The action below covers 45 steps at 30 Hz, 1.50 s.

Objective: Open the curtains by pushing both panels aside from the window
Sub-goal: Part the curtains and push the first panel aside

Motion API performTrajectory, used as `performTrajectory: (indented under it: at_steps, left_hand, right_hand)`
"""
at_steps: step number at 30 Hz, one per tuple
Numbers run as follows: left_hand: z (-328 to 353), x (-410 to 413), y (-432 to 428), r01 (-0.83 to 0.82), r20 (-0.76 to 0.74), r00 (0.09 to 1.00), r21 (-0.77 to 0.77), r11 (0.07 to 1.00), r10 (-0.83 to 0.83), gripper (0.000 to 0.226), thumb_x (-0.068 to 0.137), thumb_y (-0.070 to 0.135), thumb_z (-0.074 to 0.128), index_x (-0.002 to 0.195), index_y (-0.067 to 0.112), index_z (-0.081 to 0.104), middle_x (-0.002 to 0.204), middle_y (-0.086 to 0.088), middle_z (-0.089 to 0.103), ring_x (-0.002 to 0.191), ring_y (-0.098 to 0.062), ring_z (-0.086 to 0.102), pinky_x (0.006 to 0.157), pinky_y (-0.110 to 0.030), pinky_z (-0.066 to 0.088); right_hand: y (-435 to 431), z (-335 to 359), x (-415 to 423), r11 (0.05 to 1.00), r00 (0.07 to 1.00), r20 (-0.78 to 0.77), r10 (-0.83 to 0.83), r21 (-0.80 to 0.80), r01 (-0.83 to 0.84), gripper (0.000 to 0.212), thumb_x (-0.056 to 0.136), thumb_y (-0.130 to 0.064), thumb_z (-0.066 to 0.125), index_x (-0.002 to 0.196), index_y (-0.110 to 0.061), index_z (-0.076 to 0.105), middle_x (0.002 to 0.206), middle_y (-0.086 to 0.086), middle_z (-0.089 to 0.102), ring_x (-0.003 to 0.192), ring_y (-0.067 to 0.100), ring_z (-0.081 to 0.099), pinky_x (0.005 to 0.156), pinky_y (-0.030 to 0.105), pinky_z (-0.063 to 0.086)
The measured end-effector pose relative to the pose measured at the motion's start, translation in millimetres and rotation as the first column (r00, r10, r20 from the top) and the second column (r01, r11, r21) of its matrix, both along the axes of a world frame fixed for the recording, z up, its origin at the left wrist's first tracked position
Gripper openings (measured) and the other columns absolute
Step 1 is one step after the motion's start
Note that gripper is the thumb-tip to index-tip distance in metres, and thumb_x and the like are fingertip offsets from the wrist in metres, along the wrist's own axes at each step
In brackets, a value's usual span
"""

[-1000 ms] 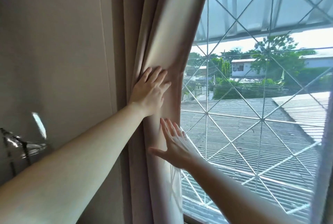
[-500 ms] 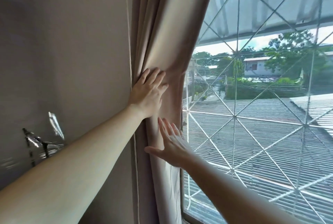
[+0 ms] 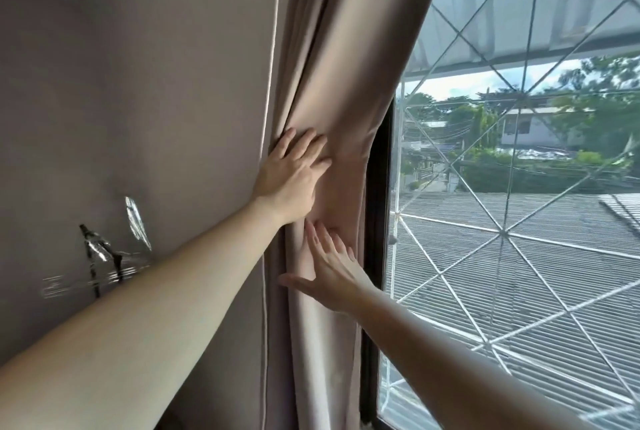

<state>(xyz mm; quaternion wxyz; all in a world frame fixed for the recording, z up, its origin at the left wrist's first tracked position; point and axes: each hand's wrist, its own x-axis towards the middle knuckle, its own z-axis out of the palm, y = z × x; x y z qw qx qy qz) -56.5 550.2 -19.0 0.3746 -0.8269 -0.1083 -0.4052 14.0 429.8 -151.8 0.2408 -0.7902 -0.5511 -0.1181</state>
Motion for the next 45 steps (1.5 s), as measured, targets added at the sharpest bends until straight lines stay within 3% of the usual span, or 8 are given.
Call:
performTrajectory:
  at_steps: [7, 23, 30, 45]
  left_hand:
    - [2.0, -2.5, 12.2, -0.04, -0.006, 0.999, 0.028, 0.999, 0.04, 0.057, 0.087, 0.028, 0.059, 0.144, 0.03, 0.061, 0.168, -0.002, 0.037, 0.16, -0.026, 0.024, 0.131, -0.053, 0.009]
    - [-3.8, 0.5, -1.5, -0.064, 0.011, 0.998, 0.019, 0.998, 0.064, 0.057, 0.089, 0.029, 0.057, 0.145, 0.031, 0.06, 0.168, -0.004, 0.037, 0.16, -0.027, 0.024, 0.131, -0.054, 0.01]
    - [-14.3, -6.9, -46.0, -0.019, 0.015, 1.0, -0.062, 0.998, 0.02, 0.053, 0.092, 0.027, 0.057, 0.144, 0.027, 0.061, 0.167, -0.006, 0.039, 0.16, -0.027, 0.025, 0.131, -0.052, 0.01]
    - [-27.9, -15.7, -195.6, 0.073, 0.016, 0.997, -0.145, 0.987, -0.071, 0.054, 0.097, 0.035, 0.051, 0.151, 0.027, 0.054, 0.167, -0.008, 0.038, 0.16, -0.027, 0.024, 0.131, -0.05, 0.009]
  right_hand:
    - [18.0, -1.0, 5.5, 1.0, 0.999, -0.029, 0.025, 0.005, -0.025, 0.123, 0.076, -0.097, 0.037, 0.165, -0.03, -0.014, 0.176, 0.005, 0.002, 0.158, 0.032, 0.009, 0.125, 0.057, 0.019]
    - [-9.0, -9.1, 10.7, 0.999, 0.999, -0.014, 0.045, -0.003, -0.045, 0.114, 0.085, -0.088, 0.046, 0.165, -0.031, -0.011, 0.176, 0.0, 0.002, 0.159, 0.03, 0.007, 0.126, 0.057, 0.017]
    - [-57.0, -19.0, 14.2, 0.998, 0.999, -0.035, 0.027, -0.058, -0.029, 0.112, 0.083, -0.089, 0.043, 0.163, -0.038, -0.016, 0.177, 0.004, -0.005, 0.161, 0.035, 0.0, 0.126, 0.063, 0.013]
    - [-234.7, -21.0, 11.8, 0.989, 0.994, -0.015, -0.104, -0.109, 0.102, 0.112, 0.082, -0.093, 0.04, 0.164, -0.039, -0.015, 0.176, 0.005, -0.01, 0.161, 0.035, -0.006, 0.127, 0.063, 0.006]
